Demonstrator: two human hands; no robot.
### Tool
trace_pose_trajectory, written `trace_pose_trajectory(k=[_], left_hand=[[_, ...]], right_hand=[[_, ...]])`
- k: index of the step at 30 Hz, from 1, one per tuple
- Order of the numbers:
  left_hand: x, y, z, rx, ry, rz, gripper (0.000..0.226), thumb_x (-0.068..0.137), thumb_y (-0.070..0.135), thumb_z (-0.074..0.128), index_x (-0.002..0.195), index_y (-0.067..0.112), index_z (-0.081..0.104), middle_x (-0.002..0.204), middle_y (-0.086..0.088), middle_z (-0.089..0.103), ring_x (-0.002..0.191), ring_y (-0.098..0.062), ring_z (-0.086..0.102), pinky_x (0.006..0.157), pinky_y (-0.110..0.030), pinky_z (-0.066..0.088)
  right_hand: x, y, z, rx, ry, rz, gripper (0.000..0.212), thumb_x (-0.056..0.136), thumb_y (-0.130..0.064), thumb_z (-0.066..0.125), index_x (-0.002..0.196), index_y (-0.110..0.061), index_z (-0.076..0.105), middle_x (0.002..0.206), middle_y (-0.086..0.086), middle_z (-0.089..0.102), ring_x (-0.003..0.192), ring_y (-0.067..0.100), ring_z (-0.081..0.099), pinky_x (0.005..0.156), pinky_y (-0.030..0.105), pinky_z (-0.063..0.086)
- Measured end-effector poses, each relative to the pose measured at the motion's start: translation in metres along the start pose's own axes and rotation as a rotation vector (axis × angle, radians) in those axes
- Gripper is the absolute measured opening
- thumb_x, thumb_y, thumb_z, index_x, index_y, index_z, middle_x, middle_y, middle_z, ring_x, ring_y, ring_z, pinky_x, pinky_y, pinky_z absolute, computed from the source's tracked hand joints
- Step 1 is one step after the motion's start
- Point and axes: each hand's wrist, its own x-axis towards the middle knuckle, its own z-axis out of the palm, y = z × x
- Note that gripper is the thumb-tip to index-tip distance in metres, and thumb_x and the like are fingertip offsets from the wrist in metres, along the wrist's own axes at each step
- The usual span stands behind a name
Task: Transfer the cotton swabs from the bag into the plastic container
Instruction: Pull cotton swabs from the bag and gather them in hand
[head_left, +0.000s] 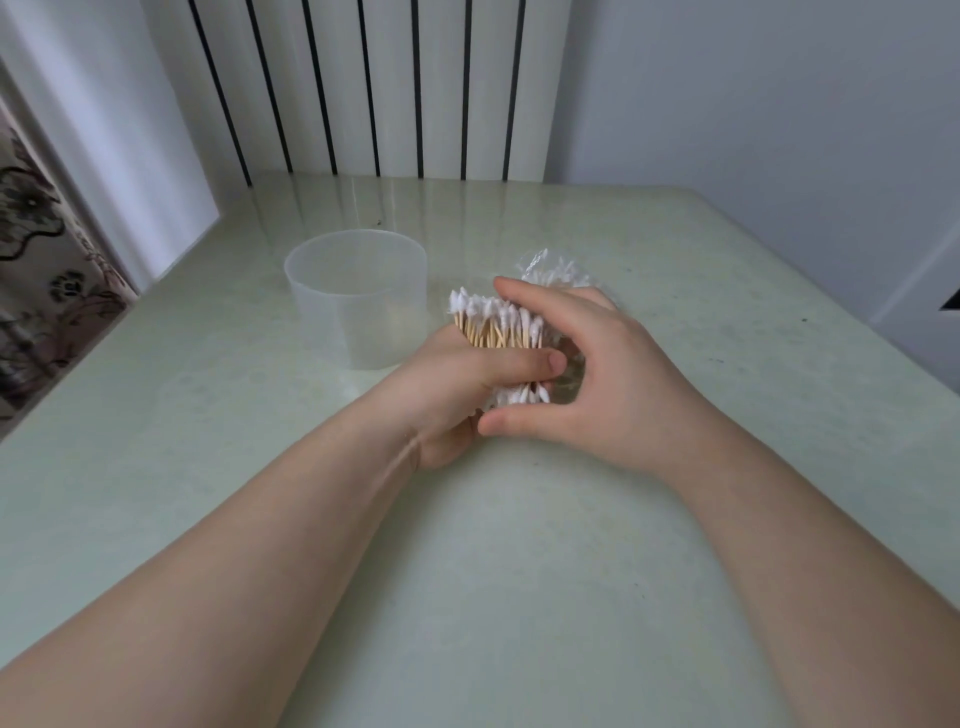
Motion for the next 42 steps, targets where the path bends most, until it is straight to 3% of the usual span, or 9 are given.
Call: trace_pose_trajectory(k=[6,11,16,22,28,31,35,39,42], left_hand=[[0.001,-0.003,0.002,0.007,0.021,0.001,0.016,0.092,-0.005,0.063,0.094,0.011,0.067,0.077,-0.001,0.073,0.069,-0.013,0.07,0.059,-0.026,0.057],[0.003,-0.003,-0.003,0.01,0.123,0.016,0.019,0.089,-0.004,0.066,0.106,0.0,0.07,0.093,-0.014,0.072,0.081,-0.023,0.068,0.063,-0.028,0.056],[0.004,-0.001,-0.007,-0.033,0.223,0.05,0.02,0.086,-0.008,0.068,0.104,0.002,0.071,0.094,-0.013,0.074,0.086,-0.024,0.072,0.071,-0.031,0.059],[0.003,-0.001,-0.009,-0.075,0.144,0.004,0.035,0.084,-0.004,0.07,0.119,-0.005,0.067,0.114,-0.019,0.073,0.104,-0.033,0.072,0.091,-0.043,0.06],[-0.002,0.003,-0.006,-0.07,0.085,-0.039,0.013,0.088,-0.004,0.063,0.095,0.005,0.068,0.075,-0.006,0.072,0.064,-0.014,0.07,0.05,-0.023,0.054],[-0.004,0.005,-0.004,-0.074,0.086,-0.064,0.012,0.093,-0.003,0.059,0.095,0.006,0.067,0.071,-0.005,0.071,0.061,-0.012,0.068,0.05,-0.023,0.054],[-0.004,0.002,-0.004,-0.036,0.122,-0.083,0.012,0.092,0.002,0.063,0.099,0.009,0.071,0.073,-0.001,0.072,0.067,-0.012,0.067,0.055,-0.025,0.054],[0.0,0.003,-0.003,-0.021,0.217,-0.032,0.01,0.091,0.002,0.067,0.089,0.01,0.072,0.071,-0.002,0.071,0.062,-0.013,0.067,0.056,-0.025,0.054],[0.001,0.003,-0.002,-0.028,0.27,0.009,0.024,0.091,-0.004,0.066,0.074,0.012,0.07,0.062,-0.001,0.068,0.053,-0.012,0.065,0.05,-0.022,0.051]], right_hand=[[0.001,-0.001,-0.003,0.057,0.039,0.011,0.074,0.065,-0.039,0.09,0.134,-0.036,0.061,0.12,-0.013,0.063,0.115,0.001,0.057,0.102,0.017,0.042],[-0.002,0.004,-0.012,0.044,0.026,0.033,0.095,0.059,-0.058,0.086,0.144,-0.038,0.049,0.13,-0.017,0.058,0.119,-0.002,0.054,0.096,0.013,0.044],[0.0,0.013,-0.013,-0.019,0.166,0.06,0.046,0.074,-0.036,0.085,0.116,-0.025,0.069,0.097,-0.011,0.068,0.088,0.006,0.065,0.077,0.028,0.054],[0.0,0.006,-0.008,-0.059,-0.036,0.118,0.107,0.063,-0.055,0.085,0.154,-0.038,0.031,0.147,-0.018,0.044,0.122,-0.001,0.05,0.09,0.017,0.042],[-0.001,-0.001,-0.005,-0.045,-0.002,0.161,0.095,0.06,-0.051,0.09,0.144,-0.038,0.049,0.128,-0.014,0.058,0.097,-0.009,0.054,0.094,0.019,0.045],[-0.002,-0.002,-0.006,-0.037,0.013,0.182,0.095,0.057,-0.054,0.091,0.142,-0.039,0.051,0.126,-0.013,0.057,0.11,-0.001,0.057,0.103,0.024,0.046],[-0.002,-0.002,-0.011,-0.046,-0.059,0.179,0.102,0.059,-0.053,0.09,0.148,-0.037,0.043,0.128,-0.021,0.059,0.074,-0.019,0.051,0.082,0.015,0.042],[-0.002,0.006,-0.017,-0.147,-0.04,0.174,0.057,0.072,-0.035,0.085,0.126,-0.033,0.066,0.1,-0.018,0.068,0.082,-0.005,0.063,0.074,0.009,0.044],[0.0,0.014,-0.014,-0.349,0.01,0.169,0.033,0.079,-0.027,0.075,0.111,-0.029,0.074,0.098,-0.008,0.073,0.093,0.014,0.066,0.086,0.027,0.051]])
